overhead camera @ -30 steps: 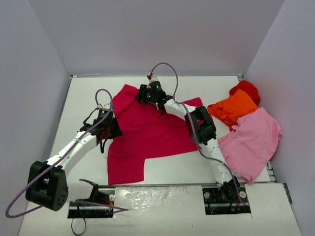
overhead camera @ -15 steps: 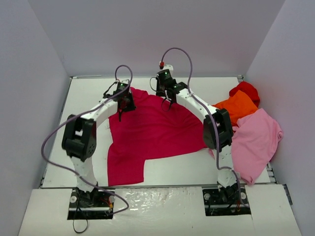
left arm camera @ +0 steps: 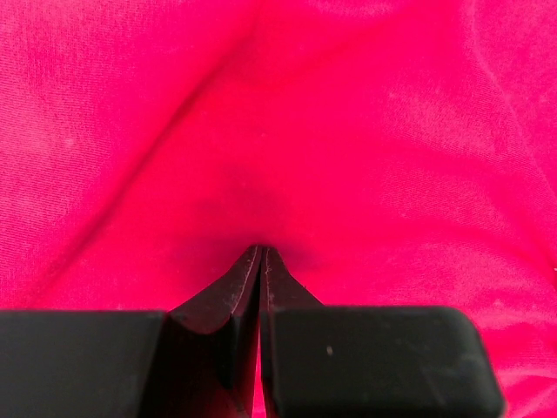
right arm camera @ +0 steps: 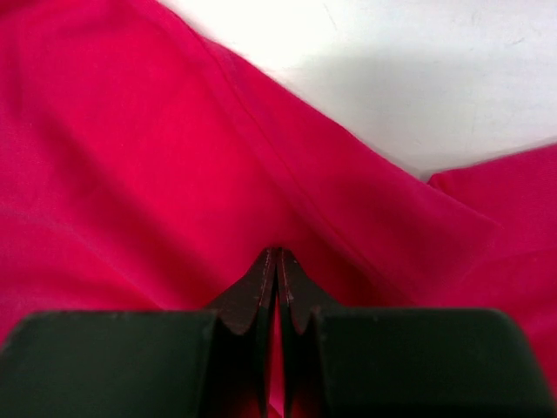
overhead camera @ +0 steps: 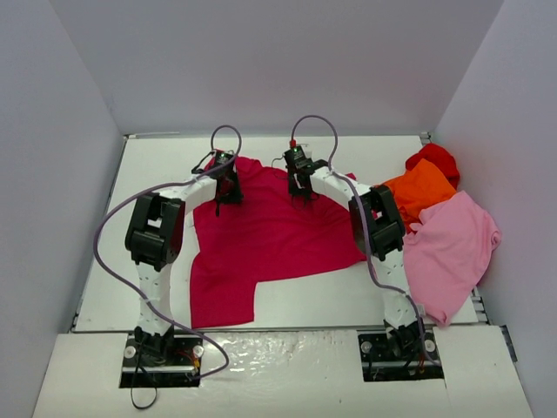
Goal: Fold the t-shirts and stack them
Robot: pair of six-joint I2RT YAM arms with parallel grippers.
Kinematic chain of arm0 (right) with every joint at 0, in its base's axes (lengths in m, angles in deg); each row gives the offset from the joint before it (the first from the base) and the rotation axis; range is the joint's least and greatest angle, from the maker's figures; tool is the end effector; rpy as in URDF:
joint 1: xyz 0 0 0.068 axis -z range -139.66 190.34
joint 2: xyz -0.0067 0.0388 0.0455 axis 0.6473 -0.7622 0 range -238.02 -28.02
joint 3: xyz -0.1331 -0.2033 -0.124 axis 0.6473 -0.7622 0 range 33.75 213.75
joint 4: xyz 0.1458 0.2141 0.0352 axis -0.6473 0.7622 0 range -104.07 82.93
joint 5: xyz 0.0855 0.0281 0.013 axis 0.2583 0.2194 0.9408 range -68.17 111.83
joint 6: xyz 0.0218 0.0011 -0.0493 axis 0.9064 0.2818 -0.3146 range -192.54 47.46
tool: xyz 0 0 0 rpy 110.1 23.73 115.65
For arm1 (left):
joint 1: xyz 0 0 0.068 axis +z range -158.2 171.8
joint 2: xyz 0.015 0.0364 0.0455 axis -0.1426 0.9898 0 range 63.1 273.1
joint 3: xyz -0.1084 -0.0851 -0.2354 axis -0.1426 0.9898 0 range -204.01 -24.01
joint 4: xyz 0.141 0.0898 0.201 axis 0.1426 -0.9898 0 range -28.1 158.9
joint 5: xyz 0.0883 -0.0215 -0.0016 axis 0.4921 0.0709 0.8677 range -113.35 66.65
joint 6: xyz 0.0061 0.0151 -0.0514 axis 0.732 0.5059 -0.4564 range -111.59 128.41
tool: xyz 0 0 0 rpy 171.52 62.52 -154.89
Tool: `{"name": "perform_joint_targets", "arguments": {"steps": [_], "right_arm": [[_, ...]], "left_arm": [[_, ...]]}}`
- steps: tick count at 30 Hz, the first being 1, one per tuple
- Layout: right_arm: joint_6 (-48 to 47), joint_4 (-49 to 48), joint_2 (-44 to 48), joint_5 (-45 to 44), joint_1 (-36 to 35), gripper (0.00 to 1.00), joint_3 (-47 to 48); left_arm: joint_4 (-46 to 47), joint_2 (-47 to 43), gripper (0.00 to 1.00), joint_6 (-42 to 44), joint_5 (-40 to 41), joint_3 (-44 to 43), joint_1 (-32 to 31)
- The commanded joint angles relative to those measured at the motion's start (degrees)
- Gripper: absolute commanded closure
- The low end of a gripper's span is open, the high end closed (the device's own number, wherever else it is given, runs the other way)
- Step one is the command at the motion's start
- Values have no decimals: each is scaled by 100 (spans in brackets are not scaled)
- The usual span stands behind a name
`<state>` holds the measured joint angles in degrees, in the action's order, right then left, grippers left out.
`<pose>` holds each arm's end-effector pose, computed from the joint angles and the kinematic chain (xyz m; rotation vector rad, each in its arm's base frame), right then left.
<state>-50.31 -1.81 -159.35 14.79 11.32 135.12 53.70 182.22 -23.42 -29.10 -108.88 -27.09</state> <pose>0.4546 0.2472 0.1678 -0.0742 2.3207 0.3157 0.4301 -0.1510 0.1727 -0.2352 2.4854 -0.5082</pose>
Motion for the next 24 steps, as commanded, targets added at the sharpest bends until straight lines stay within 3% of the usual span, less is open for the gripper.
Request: {"name": "perform_joint_targets", "arguments": {"steps": [1,12,24], "right_arm": [[-13,9,315,-186,-125,100,-626],[186,-217,1132,-420,-326,100,-2391],[407,-304,1666,-197,-637,100,-3056]], "left_arm": [[183,-207,100,-186,-5,465,-2],[563,-924,100,-485,-224,1982,-134],[703,-2500,100,-954,-85,3549,-478]]}}
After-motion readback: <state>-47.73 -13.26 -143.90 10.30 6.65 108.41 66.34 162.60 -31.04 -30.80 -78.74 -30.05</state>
